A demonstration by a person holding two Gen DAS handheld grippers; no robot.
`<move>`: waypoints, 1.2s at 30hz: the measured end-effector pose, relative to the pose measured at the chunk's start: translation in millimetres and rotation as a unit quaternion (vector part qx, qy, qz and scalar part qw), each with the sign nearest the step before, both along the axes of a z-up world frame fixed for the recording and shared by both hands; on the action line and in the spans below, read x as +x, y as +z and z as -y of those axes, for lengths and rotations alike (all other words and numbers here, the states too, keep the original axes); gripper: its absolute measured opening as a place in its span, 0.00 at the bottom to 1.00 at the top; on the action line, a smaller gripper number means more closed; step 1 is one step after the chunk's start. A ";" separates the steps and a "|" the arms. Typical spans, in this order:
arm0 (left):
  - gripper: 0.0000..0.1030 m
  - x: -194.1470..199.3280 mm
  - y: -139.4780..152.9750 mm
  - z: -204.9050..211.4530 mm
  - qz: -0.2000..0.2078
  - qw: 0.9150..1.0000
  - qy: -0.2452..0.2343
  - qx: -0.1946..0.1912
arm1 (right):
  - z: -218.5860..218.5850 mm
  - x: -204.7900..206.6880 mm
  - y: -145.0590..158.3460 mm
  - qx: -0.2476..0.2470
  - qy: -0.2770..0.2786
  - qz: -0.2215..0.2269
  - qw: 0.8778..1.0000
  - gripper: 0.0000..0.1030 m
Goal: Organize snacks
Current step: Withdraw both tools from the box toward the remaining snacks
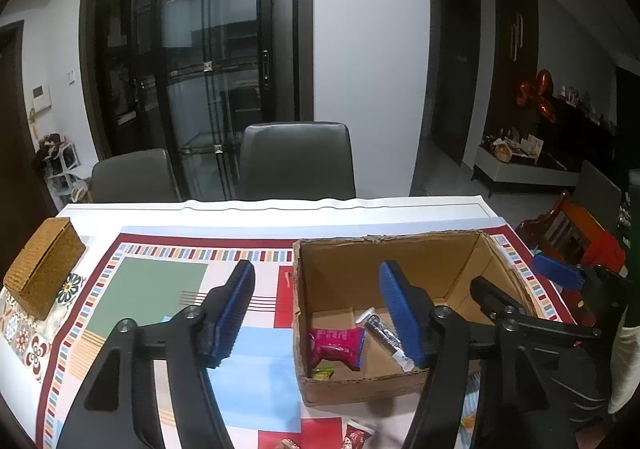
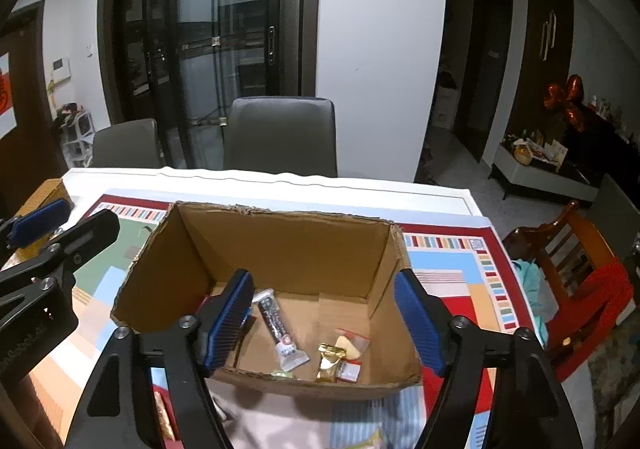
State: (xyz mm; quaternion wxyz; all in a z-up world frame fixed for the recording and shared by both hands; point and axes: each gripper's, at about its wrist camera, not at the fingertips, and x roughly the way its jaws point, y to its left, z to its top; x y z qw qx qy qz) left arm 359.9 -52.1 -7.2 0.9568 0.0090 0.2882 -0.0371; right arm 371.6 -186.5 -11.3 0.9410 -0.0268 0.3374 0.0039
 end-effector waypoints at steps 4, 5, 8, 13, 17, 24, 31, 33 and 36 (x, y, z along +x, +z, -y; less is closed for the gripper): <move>0.69 -2.3 1.7 -2.6 0.001 1.000 0.002 -0.001 | 2.7 -2.7 4.4 0.003 -0.004 0.005 1.000 0.73; 0.69 -3.7 1.9 -2.9 0.003 1.000 0.002 -0.001 | 2.7 -3.4 5.0 0.002 -0.004 0.006 1.000 0.73; 0.69 -6.3 3.4 -3.2 0.004 1.000 0.001 -0.001 | 3.0 -6.1 8.4 0.001 -0.005 0.010 1.000 0.73; 0.69 -12.8 5.2 -3.2 0.006 1.000 -0.003 -0.001 | 3.1 -13.1 14.1 0.000 -0.007 0.018 1.000 0.73; 0.69 -19.6 7.7 -2.8 0.007 1.000 -0.006 0.000 | 5.1 -19.6 18.3 -0.001 -0.010 0.024 1.000 0.73; 0.69 -32.3 9.4 -2.7 0.008 1.000 -0.011 0.004 | 8.4 -32.4 22.3 -0.002 -0.016 0.032 0.999 0.73; 0.69 -46.7 8.4 -0.9 0.007 1.000 -0.017 0.013 | 8.5 -49.0 21.8 0.006 -0.021 0.034 0.999 0.73; 0.69 -50.2 7.0 -1.8 0.005 1.000 -0.018 0.014 | 8.2 -51.1 21.5 0.008 -0.021 0.033 0.999 0.73; 0.69 -55.1 4.6 -3.5 0.001 1.000 -0.018 0.015 | 7.0 -56.8 20.4 0.010 -0.021 0.031 0.999 0.73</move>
